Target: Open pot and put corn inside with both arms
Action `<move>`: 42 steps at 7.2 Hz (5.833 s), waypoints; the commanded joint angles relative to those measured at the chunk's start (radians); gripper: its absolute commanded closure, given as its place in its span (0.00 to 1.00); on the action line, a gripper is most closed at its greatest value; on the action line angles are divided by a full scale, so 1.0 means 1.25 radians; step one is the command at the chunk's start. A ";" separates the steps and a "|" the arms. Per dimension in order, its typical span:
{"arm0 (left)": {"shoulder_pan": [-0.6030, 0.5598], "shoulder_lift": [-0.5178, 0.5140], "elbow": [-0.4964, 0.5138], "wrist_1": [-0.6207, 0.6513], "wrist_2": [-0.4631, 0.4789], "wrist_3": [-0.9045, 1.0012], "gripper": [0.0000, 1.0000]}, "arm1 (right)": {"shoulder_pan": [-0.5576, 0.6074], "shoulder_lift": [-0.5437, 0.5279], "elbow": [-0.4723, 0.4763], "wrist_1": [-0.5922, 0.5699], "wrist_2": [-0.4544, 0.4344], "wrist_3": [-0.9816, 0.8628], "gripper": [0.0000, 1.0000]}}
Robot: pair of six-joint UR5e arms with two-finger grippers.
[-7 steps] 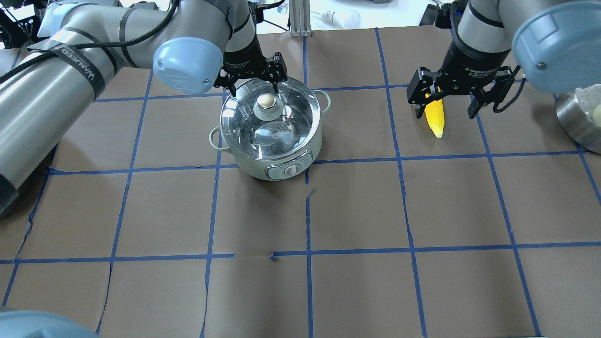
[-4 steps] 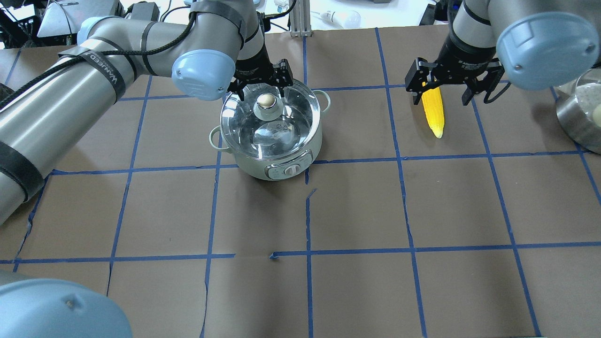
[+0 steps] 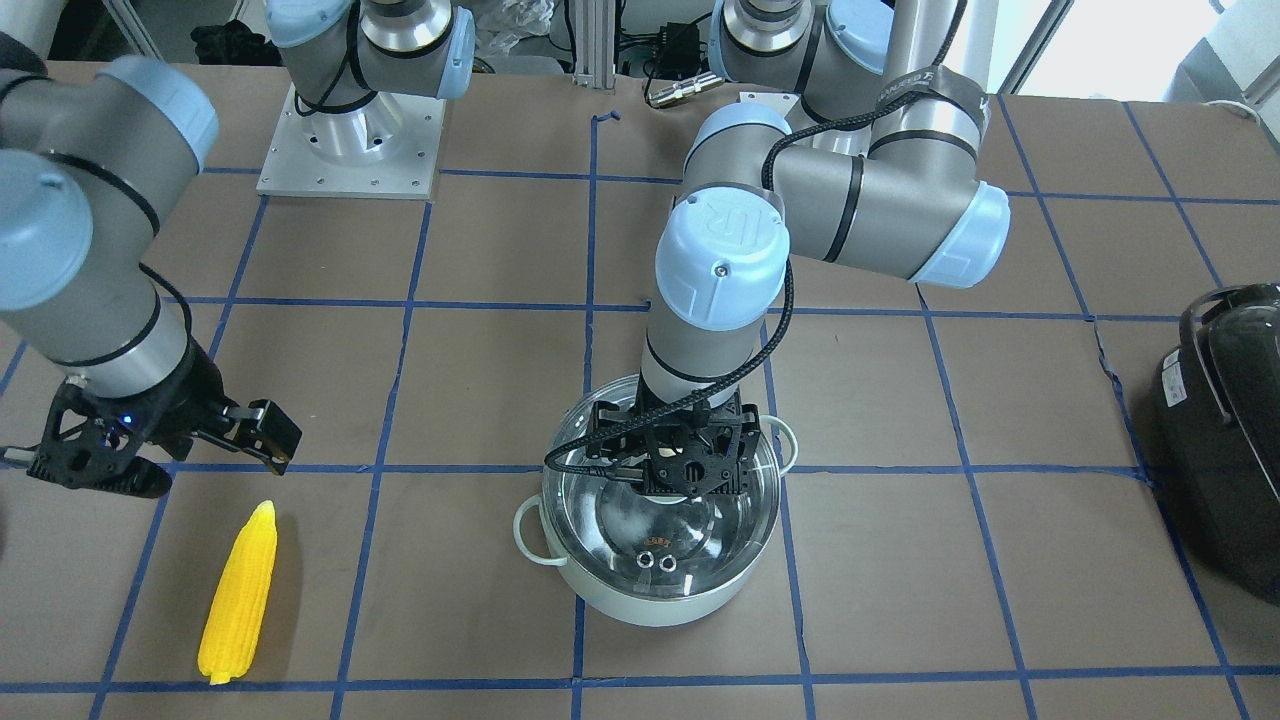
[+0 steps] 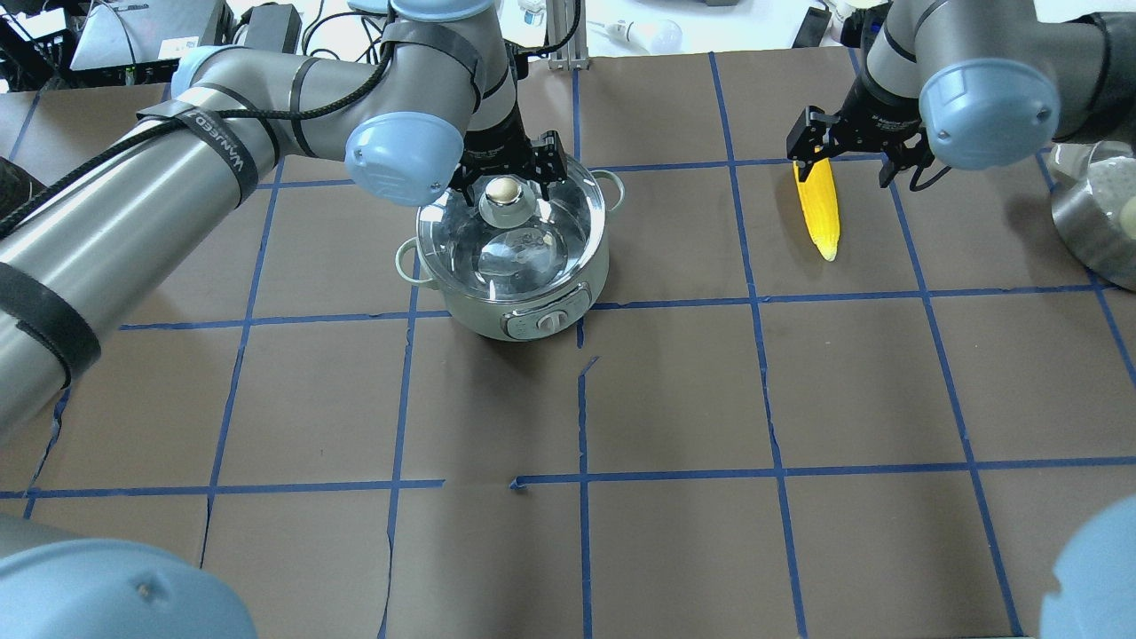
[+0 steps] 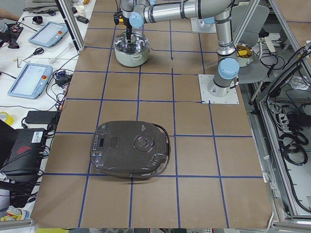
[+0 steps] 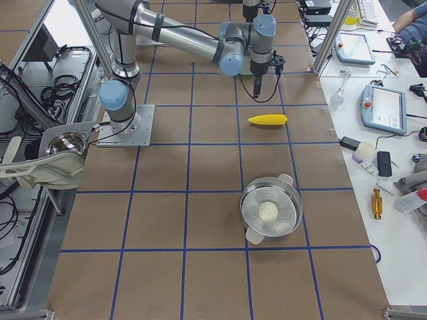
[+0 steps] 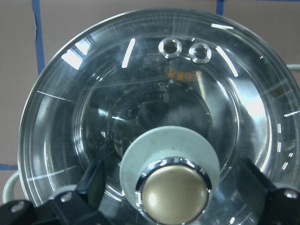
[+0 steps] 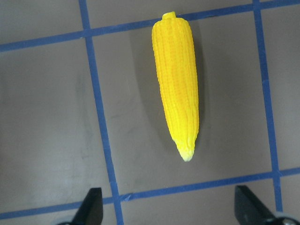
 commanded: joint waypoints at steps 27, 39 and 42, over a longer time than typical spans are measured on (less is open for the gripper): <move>0.513 0.042 -0.255 0.206 -0.049 0.506 0.00 | 0.461 0.252 -0.354 0.080 0.020 0.456 0.99; 0.195 0.361 -0.097 -0.224 0.008 0.100 0.00 | 0.204 -0.004 -0.232 0.226 0.019 0.200 0.00; 0.169 0.374 -0.094 -0.239 0.016 0.112 0.00 | 0.069 -0.157 -0.144 0.346 -0.005 0.035 0.00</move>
